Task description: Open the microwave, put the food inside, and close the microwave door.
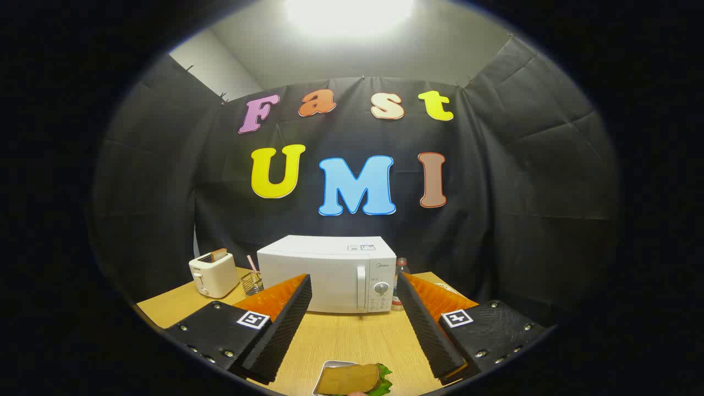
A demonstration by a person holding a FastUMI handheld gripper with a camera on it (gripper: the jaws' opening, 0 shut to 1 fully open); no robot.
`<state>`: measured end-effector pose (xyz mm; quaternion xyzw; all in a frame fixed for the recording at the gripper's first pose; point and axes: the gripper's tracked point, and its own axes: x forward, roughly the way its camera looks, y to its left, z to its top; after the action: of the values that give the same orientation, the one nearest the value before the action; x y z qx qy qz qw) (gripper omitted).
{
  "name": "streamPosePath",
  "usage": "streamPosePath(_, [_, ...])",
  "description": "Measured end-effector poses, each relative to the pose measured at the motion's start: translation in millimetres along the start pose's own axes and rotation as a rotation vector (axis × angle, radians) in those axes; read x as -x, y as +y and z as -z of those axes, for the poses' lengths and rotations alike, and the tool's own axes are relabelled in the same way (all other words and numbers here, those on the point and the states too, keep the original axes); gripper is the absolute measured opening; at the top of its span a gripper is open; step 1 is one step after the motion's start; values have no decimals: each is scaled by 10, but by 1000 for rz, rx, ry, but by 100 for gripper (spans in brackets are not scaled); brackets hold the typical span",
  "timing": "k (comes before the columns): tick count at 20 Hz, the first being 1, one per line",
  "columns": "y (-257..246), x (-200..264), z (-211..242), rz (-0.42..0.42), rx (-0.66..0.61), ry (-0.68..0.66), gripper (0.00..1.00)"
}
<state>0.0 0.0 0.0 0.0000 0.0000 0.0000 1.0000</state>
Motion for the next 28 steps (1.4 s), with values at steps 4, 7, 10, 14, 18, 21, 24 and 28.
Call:
streamPosePath(4, [-34, -27, 8, 4, -8, 0, 98])
streamPosePath(7, [-52, -41, 24, 5, -12, 2, 98])
streamPosePath(10, [-53, -54, 37, 3, -14, 5, 98])
streamPosePath(14, [-68, -93, 71, 0, -12, 5, 98])
streamPosePath(18, [-73, -297, 144, -9, -13, 17, 98])
streamPosePath(21, [-103, -576, 196, -18, -18, 28, 98])
streamPosePath(24, [-117, -920, 289, -37, -21, 43, 98])
streamPosePath(28, [-158, -1407, 470, -60, -33, 84, 98])
